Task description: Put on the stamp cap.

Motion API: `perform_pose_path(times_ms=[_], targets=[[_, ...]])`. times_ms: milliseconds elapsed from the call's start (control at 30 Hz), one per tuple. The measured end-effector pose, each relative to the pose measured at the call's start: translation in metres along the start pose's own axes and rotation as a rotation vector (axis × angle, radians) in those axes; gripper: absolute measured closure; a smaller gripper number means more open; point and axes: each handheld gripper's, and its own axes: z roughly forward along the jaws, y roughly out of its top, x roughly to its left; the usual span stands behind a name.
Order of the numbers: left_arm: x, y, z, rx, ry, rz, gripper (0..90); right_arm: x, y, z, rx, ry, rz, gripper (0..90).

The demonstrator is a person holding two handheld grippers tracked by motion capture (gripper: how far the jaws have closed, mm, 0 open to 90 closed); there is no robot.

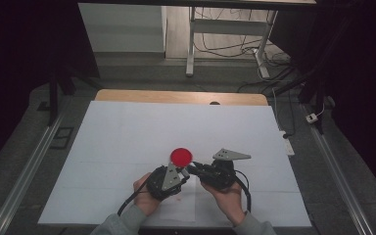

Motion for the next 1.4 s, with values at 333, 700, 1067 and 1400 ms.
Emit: perform_pose_path(times_ms=[333,700,1067,1400], targets=[[0.001,0.000,-0.002,-0.021,0.005,0.001,65.5,0.000,0.001,-0.001,-0.010,0.012,0.002,75.3],[0.004,-0.002,0.001,-0.021,-0.023,-0.032,64.3,-0.001,0.003,-0.003,-0.007,0.009,-0.020,75.1],[0.009,-0.003,-0.001,-0.043,-0.040,-0.086,52.4,-0.001,0.002,-0.004,-0.020,0.020,-0.051,75.1],[0.014,-0.003,-0.003,-0.043,-0.076,-0.171,31.5,-0.004,0.004,-0.007,-0.043,0.020,-0.050,75.0]])
